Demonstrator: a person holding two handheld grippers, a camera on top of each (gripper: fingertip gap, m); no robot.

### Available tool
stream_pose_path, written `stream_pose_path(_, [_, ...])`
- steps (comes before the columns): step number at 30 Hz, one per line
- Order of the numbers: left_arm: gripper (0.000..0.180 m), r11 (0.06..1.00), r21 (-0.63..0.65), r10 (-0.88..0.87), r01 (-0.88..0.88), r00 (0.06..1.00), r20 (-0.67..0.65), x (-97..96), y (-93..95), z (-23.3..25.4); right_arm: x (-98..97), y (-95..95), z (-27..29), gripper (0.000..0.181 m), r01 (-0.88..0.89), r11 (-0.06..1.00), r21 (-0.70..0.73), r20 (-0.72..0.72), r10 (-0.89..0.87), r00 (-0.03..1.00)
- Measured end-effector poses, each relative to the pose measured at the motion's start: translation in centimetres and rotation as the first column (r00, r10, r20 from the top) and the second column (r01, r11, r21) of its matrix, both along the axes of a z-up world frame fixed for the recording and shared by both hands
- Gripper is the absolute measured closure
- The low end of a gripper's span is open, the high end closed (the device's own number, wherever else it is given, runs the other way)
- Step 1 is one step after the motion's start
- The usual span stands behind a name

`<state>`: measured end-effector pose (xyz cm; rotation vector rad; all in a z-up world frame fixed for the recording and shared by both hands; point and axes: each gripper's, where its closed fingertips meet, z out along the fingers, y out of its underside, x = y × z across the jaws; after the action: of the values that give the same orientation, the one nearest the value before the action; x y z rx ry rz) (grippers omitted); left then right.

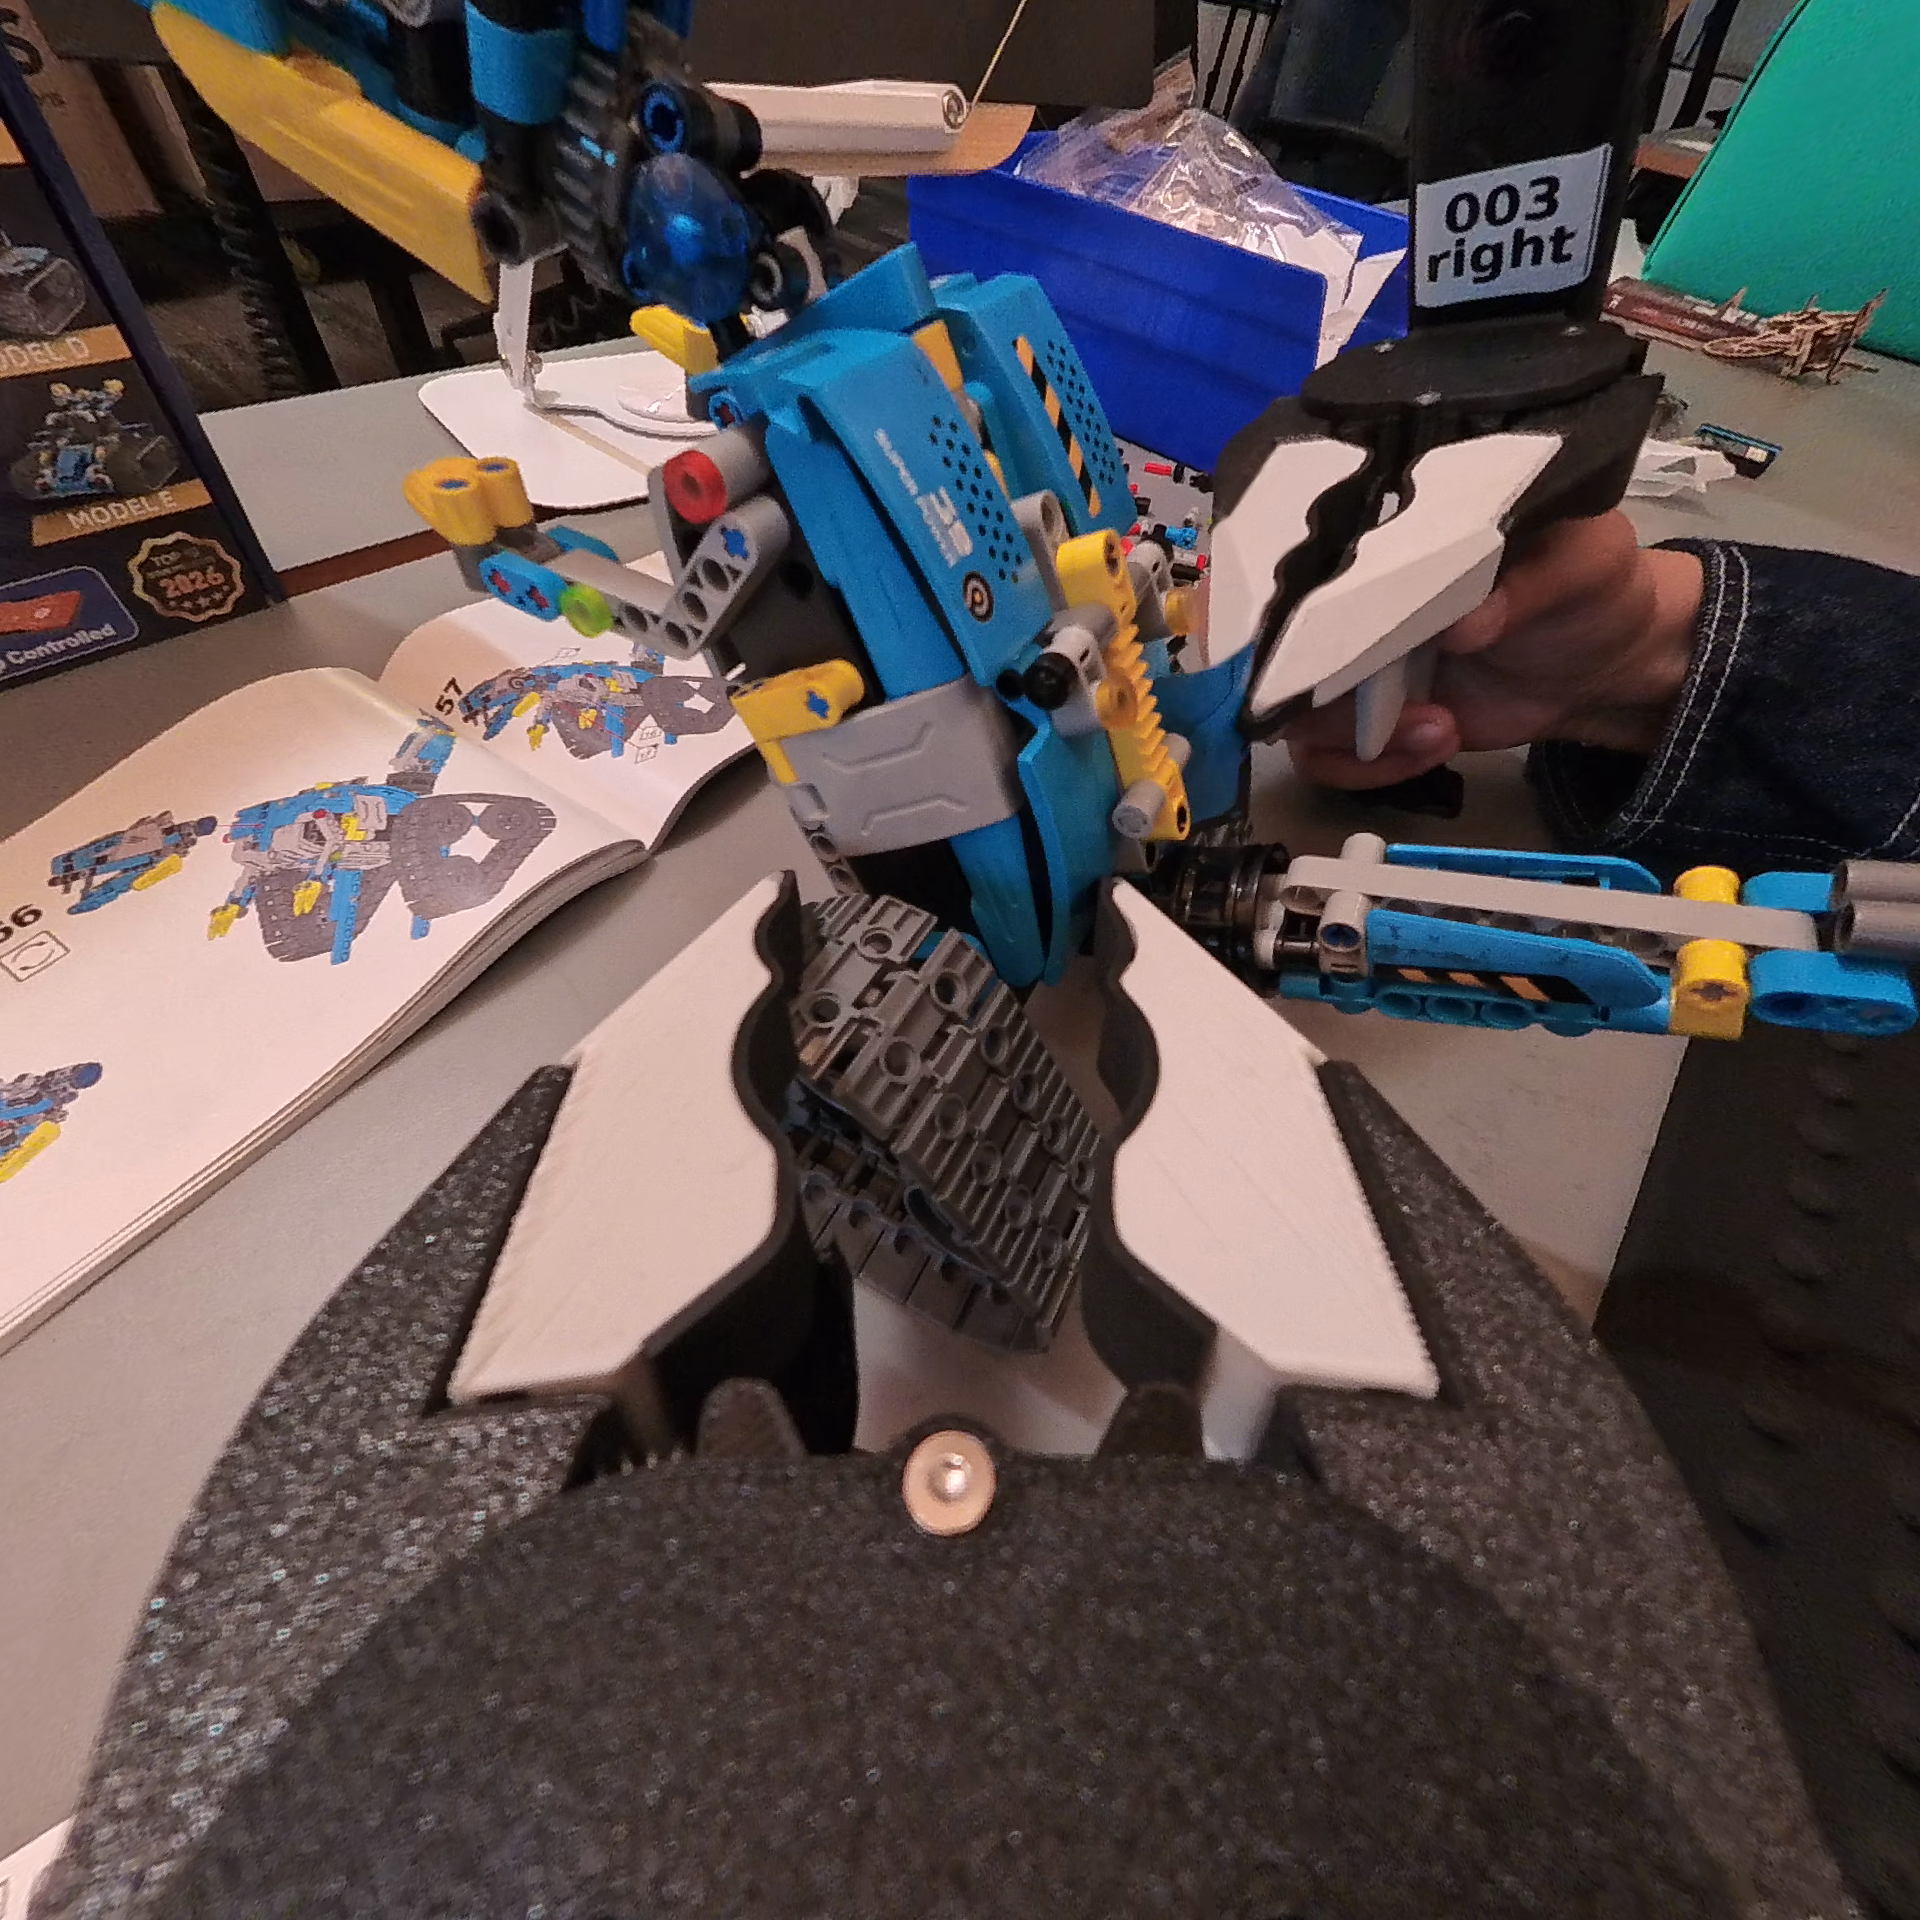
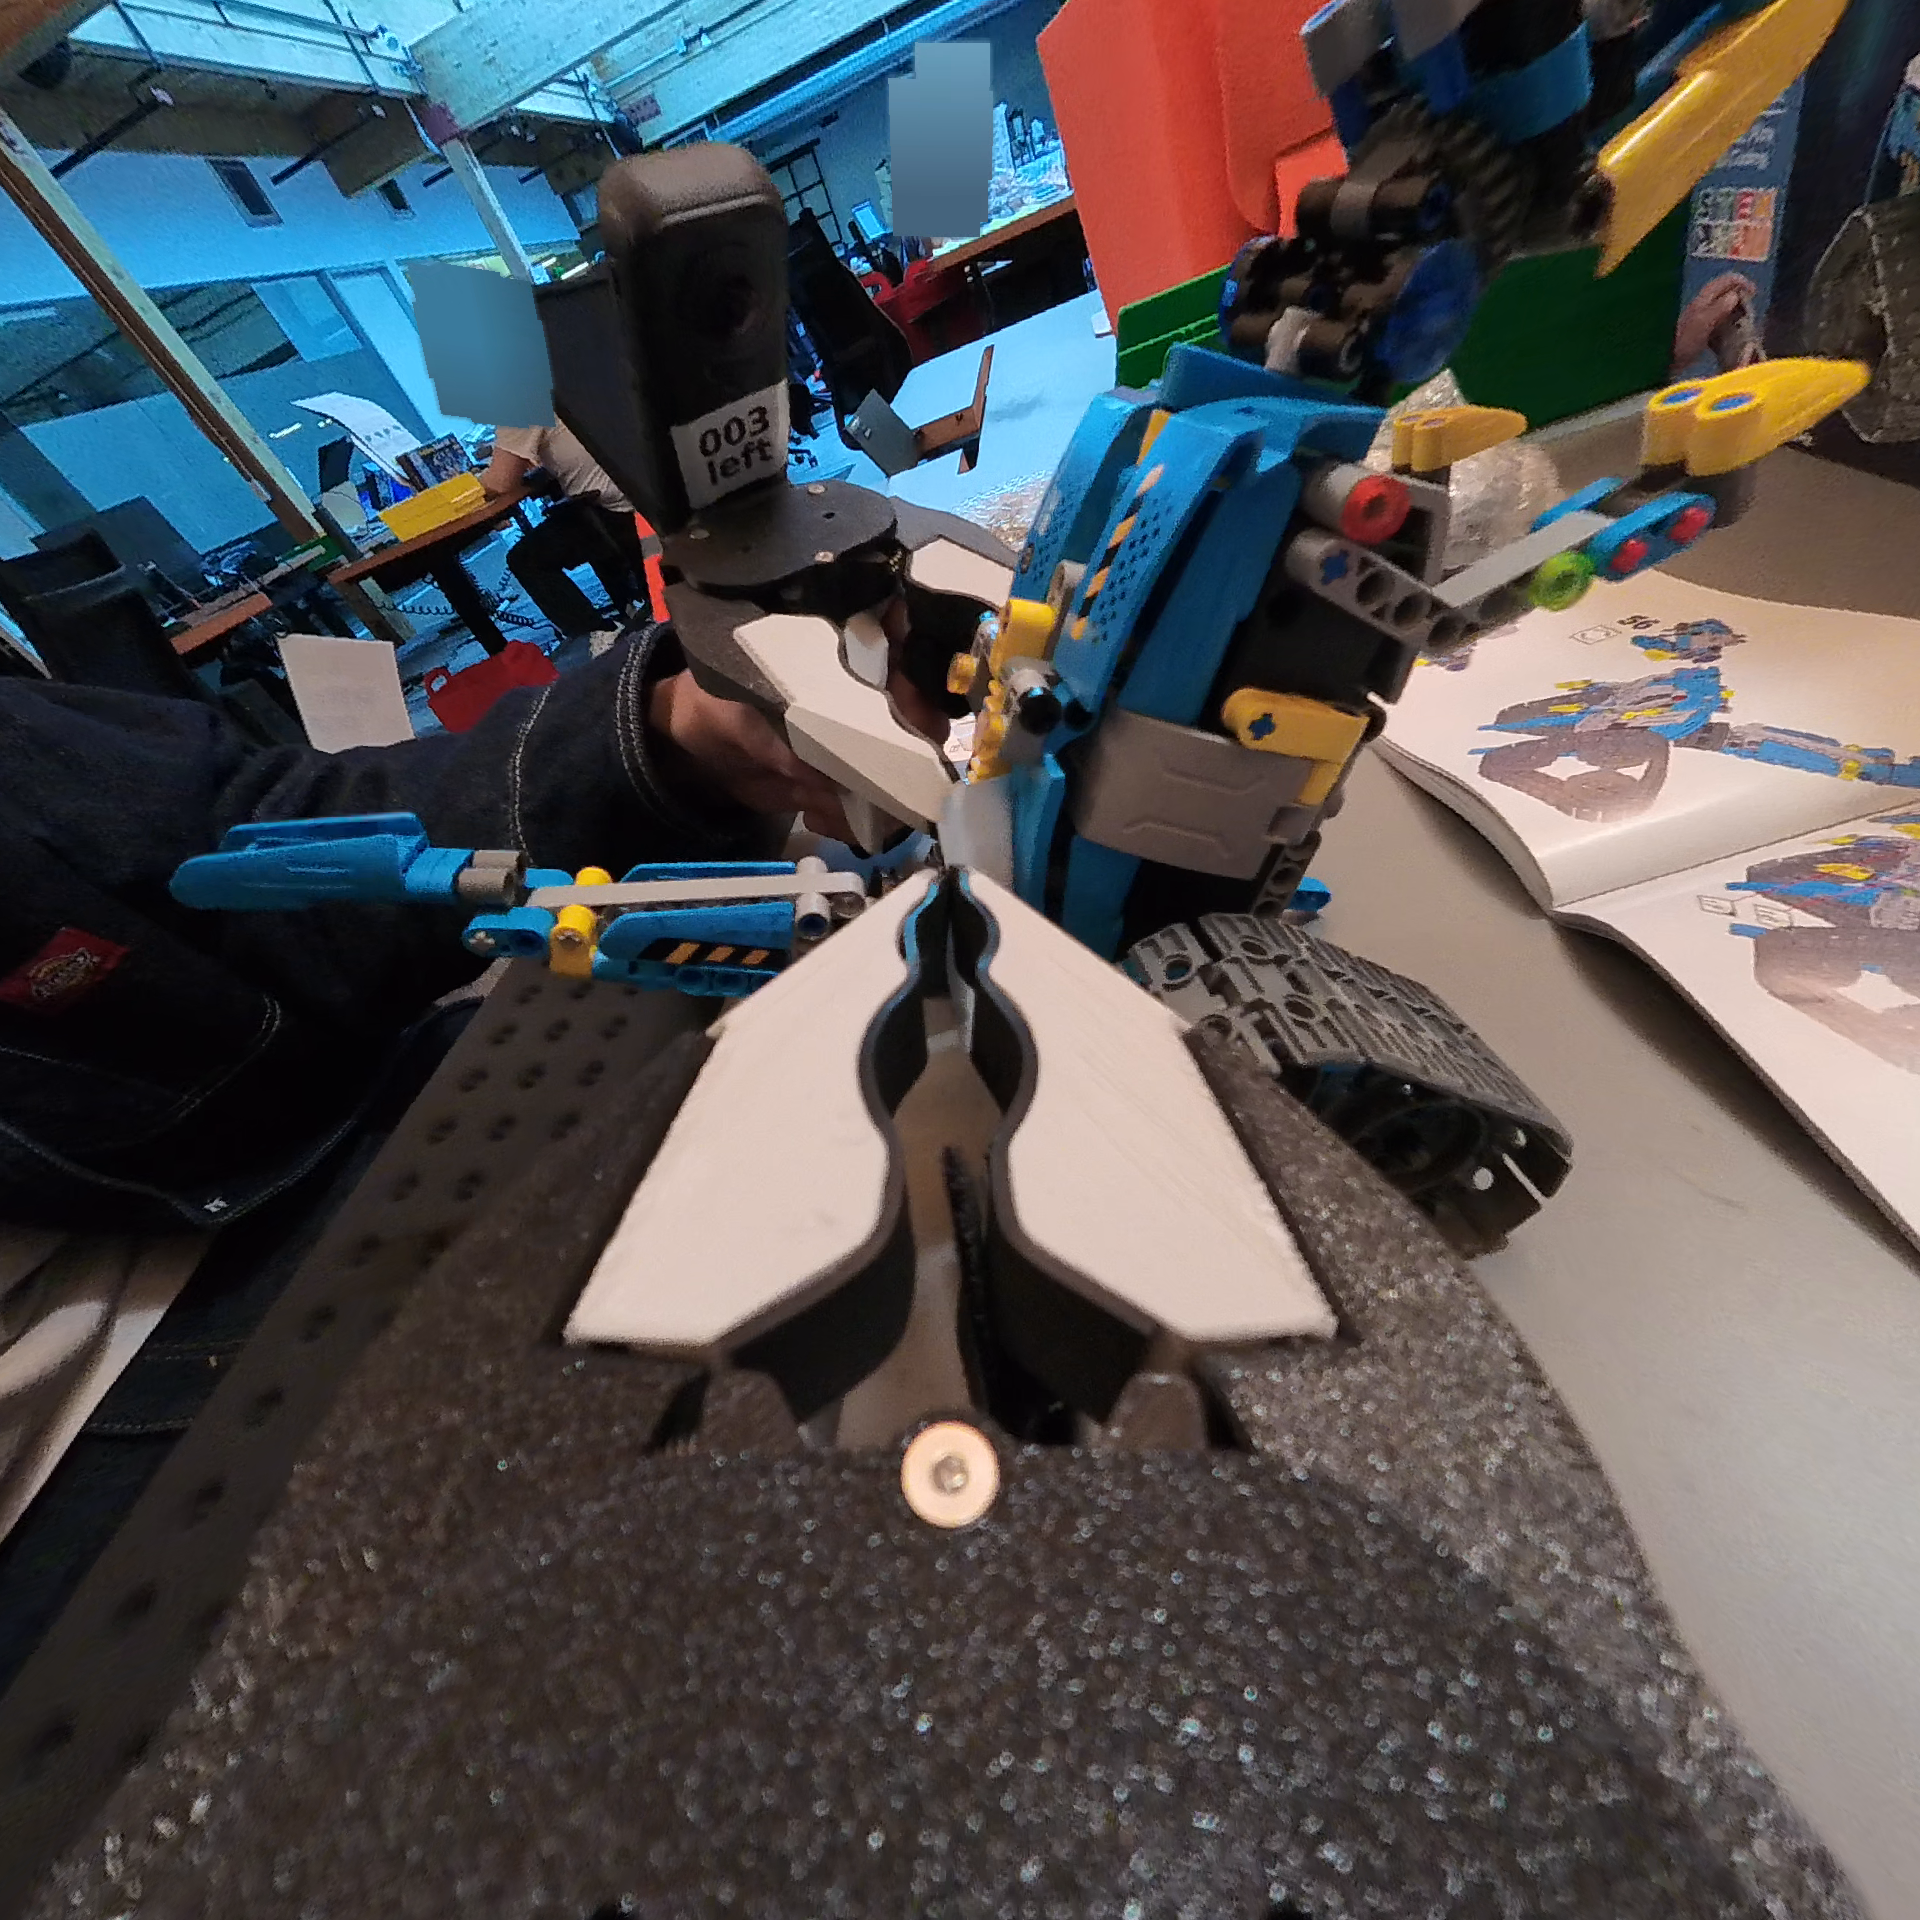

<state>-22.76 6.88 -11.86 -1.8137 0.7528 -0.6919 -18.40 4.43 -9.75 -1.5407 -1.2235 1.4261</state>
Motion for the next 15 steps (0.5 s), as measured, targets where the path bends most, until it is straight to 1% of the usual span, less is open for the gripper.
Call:
stream_pose_path(5, [0.125, 1.000, 0.001, -0.012, 0.012, 1.000, -0.001, 0.2, -0.1, 0.0, 0.1, -0.4, 0.0, 0.181, -0.017, 1.000, 0.025, 0.018, 0.017, 1.000])
stream_pose_path(7, [0.125, 1.000, 0.000, -0.013, 0.013, 1.000, 0.000, 0.3, -0.2, 0.0, 0.5, -1.0, 0.0, 0.181, -0.053, 0.998, 0.045, 0.032, 0.051, 0.998])
stream_pose_path(9, [0.125, 1.000, -0.003, -0.013, 0.013, 1.000, 0.002, 0.2, -0.2, 0.0, 0.8, -1.5, 0.6, 0.181, -0.078, 0.996, 0.053, 0.011, 0.077, 0.997])
stream_pose_path(13, [0.126, 1.000, -0.009, -0.007, 0.007, 1.000, 0.001, 0.1, -0.2, 0.2, 0.8, -1.0, 0.8, 0.181, -0.044, 0.997, 0.070, 0.008, 0.043, 0.999])
stream_pose_path(15, [0.127, 0.999, 0.039, 0.020, -0.022, 0.999, 0.039, -0.5, -0.3, 1.7, 0.8, -1.0, 1.4, 0.181, -0.046, 0.998, 0.053, -0.027, 0.048, 0.998])
